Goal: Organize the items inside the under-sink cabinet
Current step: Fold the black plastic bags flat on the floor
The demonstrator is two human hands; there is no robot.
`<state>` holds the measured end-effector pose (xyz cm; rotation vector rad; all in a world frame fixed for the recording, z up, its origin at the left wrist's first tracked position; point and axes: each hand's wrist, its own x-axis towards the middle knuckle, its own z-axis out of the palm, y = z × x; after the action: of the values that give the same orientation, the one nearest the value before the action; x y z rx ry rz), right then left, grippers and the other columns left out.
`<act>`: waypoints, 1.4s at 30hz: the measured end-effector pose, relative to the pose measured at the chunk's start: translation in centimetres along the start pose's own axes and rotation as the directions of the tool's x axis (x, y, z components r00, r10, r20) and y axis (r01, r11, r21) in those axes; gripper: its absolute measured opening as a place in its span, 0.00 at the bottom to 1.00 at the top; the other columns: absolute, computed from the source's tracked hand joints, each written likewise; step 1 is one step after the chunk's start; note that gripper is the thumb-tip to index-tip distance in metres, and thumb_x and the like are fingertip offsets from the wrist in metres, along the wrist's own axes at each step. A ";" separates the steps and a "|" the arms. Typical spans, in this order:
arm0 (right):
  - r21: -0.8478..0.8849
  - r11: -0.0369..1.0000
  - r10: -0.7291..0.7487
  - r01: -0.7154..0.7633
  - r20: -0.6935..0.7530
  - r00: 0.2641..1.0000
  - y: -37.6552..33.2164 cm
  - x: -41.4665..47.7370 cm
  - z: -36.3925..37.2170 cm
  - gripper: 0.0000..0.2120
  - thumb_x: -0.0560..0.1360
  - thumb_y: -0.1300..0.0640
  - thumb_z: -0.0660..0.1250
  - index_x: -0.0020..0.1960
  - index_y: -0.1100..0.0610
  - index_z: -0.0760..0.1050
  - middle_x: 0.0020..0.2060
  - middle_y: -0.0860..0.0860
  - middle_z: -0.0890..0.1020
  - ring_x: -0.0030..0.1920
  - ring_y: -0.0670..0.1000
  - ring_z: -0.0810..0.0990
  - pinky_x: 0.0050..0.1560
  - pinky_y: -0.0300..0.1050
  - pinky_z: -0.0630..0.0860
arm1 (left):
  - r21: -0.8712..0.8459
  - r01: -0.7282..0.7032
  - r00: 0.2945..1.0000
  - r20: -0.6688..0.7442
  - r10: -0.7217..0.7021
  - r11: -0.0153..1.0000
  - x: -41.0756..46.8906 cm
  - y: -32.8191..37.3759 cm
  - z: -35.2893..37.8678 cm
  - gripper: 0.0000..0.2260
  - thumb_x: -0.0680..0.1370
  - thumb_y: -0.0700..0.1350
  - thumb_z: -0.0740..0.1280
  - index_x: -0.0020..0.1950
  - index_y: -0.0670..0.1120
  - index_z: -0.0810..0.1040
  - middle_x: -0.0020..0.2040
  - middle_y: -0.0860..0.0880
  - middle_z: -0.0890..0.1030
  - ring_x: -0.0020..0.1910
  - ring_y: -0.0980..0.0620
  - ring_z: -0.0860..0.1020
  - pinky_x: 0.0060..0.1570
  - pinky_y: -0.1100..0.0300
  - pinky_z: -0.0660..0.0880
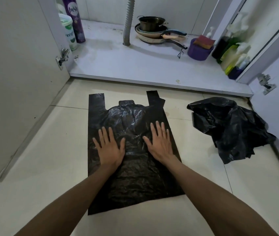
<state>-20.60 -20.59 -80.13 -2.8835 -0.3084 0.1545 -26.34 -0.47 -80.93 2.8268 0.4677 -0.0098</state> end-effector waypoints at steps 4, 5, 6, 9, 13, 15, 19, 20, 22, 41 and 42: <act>-0.022 0.999 0.030 -0.030 0.037 0.999 -0.3 -0.4 2.1 0.35 0.79 0.32 0.41 0.80 0.48 0.41 0.79 0.51 0.42 0.79 0.54 0.38 0.77 0.56 0.36 | 0.079 -0.011 1.000 0.009 0.011 0.997 0.6 -2.1 1.1 0.40 0.75 0.70 0.40 0.80 0.46 0.46 0.79 0.43 0.46 0.78 0.44 0.42 0.73 0.40 0.36; -0.024 0.998 0.051 -0.051 0.020 0.998 -0.3 -0.7 2.4 0.35 0.78 0.32 0.41 0.80 0.47 0.41 0.79 0.50 0.42 0.79 0.53 0.38 0.76 0.55 0.35 | 0.088 -0.019 1.000 0.008 0.019 0.996 0.9 -2.6 1.0 0.41 0.75 0.71 0.41 0.80 0.46 0.45 0.79 0.43 0.45 0.78 0.45 0.41 0.73 0.41 0.35; -0.022 0.997 0.075 -0.075 0.011 0.997 -0.3 -0.9 2.5 0.35 0.78 0.32 0.41 0.80 0.47 0.41 0.79 0.50 0.42 0.79 0.53 0.38 0.76 0.55 0.34 | 0.091 -0.019 1.000 0.010 0.018 0.996 1.1 -3.1 0.9 0.41 0.74 0.72 0.40 0.80 0.47 0.44 0.79 0.44 0.43 0.78 0.46 0.40 0.73 0.42 0.34; -0.011 0.985 0.170 -0.170 -0.008 0.985 -0.1 -0.8 2.4 0.37 0.78 0.31 0.41 0.80 0.49 0.41 0.79 0.50 0.42 0.79 0.53 0.38 0.76 0.54 0.34 | 0.095 0.022 1.000 0.008 -0.022 0.995 1.9 -4.2 0.3 0.43 0.73 0.73 0.40 0.79 0.47 0.43 0.79 0.44 0.41 0.78 0.47 0.38 0.73 0.41 0.34; 0.053 0.934 0.355 -0.354 -0.015 0.935 1.4 0.2 1.5 0.37 0.80 0.34 0.43 0.80 0.55 0.42 0.79 0.54 0.44 0.79 0.54 0.38 0.76 0.56 0.36 | 0.111 0.065 0.997 0.023 -0.068 0.992 2.0 -4.4 -0.2 0.44 0.73 0.73 0.42 0.79 0.44 0.43 0.79 0.43 0.43 0.78 0.46 0.40 0.72 0.37 0.35; 0.084 0.897 0.436 -0.434 0.004 0.900 1.8 1.7 0.6 0.36 0.81 0.36 0.45 0.80 0.58 0.44 0.79 0.56 0.45 0.79 0.56 0.40 0.77 0.59 0.39 | 0.104 0.097 0.995 0.018 -0.099 0.990 2.3 -3.5 -0.6 0.43 0.74 0.69 0.43 0.79 0.41 0.46 0.79 0.41 0.44 0.78 0.44 0.41 0.71 0.34 0.37; 0.177 0.875 0.475 -0.450 -0.142 0.868 1.6 5.4 -2.0 0.27 0.82 0.42 0.53 0.74 0.58 0.64 0.73 0.59 0.64 0.74 0.60 0.60 0.72 0.59 0.58 | 0.021 -0.013 0.999 -0.036 0.013 1.000 4.3 -0.2 -1.0 0.41 0.74 0.65 0.44 0.79 0.40 0.49 0.79 0.40 0.46 0.78 0.43 0.41 0.72 0.36 0.36; 0.214 0.876 0.469 -0.432 -0.169 0.867 1.6 6.7 -2.8 0.25 0.81 0.43 0.54 0.71 0.58 0.68 0.69 0.58 0.69 0.70 0.59 0.65 0.68 0.57 0.64 | 0.001 -0.029 0.999 -0.038 0.029 1.000 5.3 0.6 -0.9 0.41 0.74 0.67 0.43 0.79 0.41 0.49 0.79 0.40 0.47 0.78 0.43 0.40 0.72 0.36 0.36; 0.310 0.845 0.497 -0.436 -0.157 0.853 1.8 9.1 -4.4 0.22 0.81 0.43 0.56 0.66 0.57 0.72 0.63 0.57 0.74 0.64 0.58 0.71 0.60 0.54 0.69 | -0.015 -0.022 1.000 -0.012 0.022 1.000 6.8 1.8 -0.8 0.44 0.74 0.72 0.43 0.79 0.41 0.47 0.79 0.40 0.45 0.77 0.43 0.39 0.72 0.37 0.35; -0.010 0.996 0.084 -0.083 0.098 0.992 0.6 20.2 -4.9 0.39 0.78 0.31 0.43 0.80 0.55 0.50 0.79 0.51 0.50 0.79 0.58 0.41 0.74 0.65 0.35 | 0.104 0.073 0.997 -0.002 -0.073 0.992 9.1 1.1 0.6 0.55 0.66 0.81 0.40 0.79 0.41 0.44 0.79 0.40 0.43 0.77 0.43 0.39 0.71 0.35 0.35; 0.032 0.997 0.070 -0.070 0.026 0.997 -0.3 19.3 -4.4 0.37 0.80 0.33 0.44 0.80 0.56 0.50 0.79 0.52 0.51 0.79 0.57 0.42 0.75 0.63 0.37 | 0.103 0.071 0.997 -0.003 -0.071 0.992 9.1 1.1 0.6 0.55 0.66 0.80 0.40 0.79 0.41 0.44 0.79 0.40 0.43 0.77 0.43 0.39 0.71 0.35 0.35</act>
<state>-1.35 -16.98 -77.34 -2.8635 -0.2074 0.2061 -17.36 1.24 -81.69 2.9088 0.5833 -0.0510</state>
